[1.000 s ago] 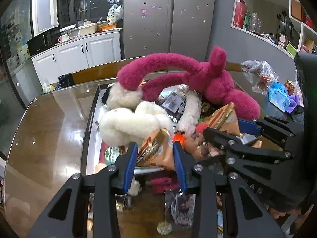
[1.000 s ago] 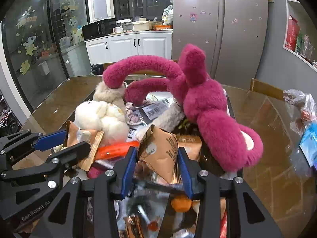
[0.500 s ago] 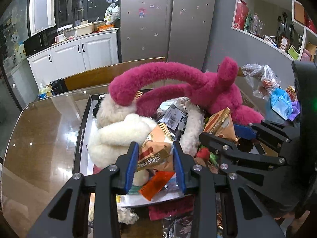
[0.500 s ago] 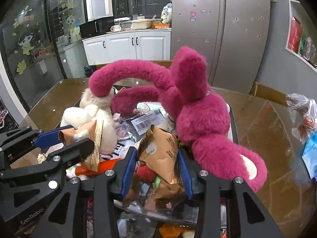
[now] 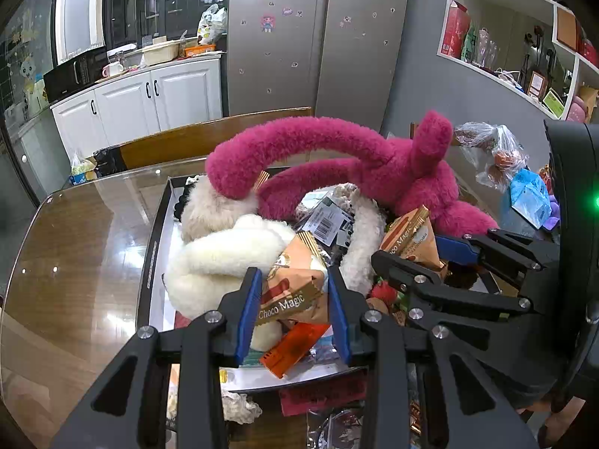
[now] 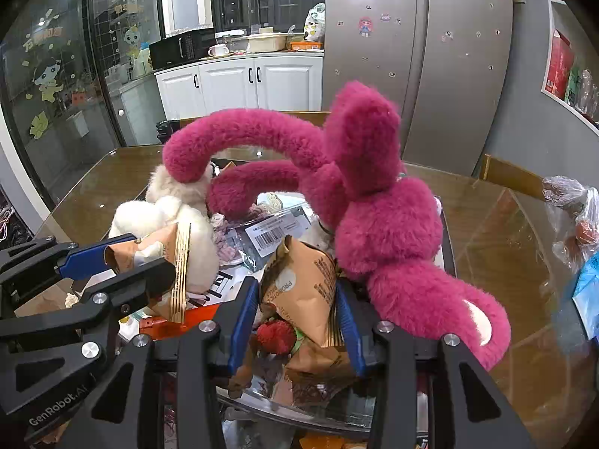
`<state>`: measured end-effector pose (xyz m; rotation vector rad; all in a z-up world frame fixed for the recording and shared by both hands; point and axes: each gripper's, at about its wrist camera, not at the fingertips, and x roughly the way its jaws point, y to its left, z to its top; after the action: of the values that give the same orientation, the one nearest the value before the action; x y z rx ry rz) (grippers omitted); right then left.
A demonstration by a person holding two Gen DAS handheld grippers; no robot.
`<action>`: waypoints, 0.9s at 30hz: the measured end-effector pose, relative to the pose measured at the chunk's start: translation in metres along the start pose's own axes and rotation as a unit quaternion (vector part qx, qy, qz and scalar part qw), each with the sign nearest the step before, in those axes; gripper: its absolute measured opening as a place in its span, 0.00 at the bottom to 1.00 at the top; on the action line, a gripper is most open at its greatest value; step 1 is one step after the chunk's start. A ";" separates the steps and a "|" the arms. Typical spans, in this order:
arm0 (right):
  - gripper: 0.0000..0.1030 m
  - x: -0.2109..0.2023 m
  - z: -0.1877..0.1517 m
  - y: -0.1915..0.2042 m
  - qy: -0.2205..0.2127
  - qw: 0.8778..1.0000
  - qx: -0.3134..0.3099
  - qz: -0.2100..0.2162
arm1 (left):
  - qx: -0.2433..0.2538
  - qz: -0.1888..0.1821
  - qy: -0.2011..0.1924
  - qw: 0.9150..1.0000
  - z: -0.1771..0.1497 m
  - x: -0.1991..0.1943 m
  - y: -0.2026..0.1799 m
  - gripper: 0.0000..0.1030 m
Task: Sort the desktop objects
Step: 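Release the triangle packet into the box while the left tool releases the Choco Magic packet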
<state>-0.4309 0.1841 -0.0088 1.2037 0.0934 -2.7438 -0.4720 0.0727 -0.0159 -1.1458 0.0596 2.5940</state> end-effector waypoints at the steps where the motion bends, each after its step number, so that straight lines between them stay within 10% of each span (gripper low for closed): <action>1: 0.42 0.000 -0.001 0.000 0.000 1.000 0.000 0.000 | -0.001 0.000 0.000 1.000 0.000 0.000 0.000 0.34; 4: 0.44 -0.002 -0.002 0.000 0.003 1.000 -0.002 0.005 | -0.005 0.005 -0.001 1.000 -0.001 -0.003 0.003 0.37; 9: 0.46 -0.004 0.000 -0.004 0.003 1.000 0.005 -0.001 | -0.026 0.039 -0.007 0.999 -0.001 -0.011 0.013 0.79; 12: 0.56 -0.008 0.001 -0.007 0.002 1.000 0.016 0.002 | -0.042 0.034 -0.018 0.998 0.000 -0.020 0.023 0.86; 27: 0.69 -0.032 0.010 -0.004 -0.008 0.999 0.044 0.011 | -0.023 0.047 -0.042 0.998 0.005 -0.059 0.020 0.88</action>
<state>-0.4176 0.1901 0.0217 1.1965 -0.0431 -2.7655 -0.4437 0.0390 0.0288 -1.0714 0.0378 2.7376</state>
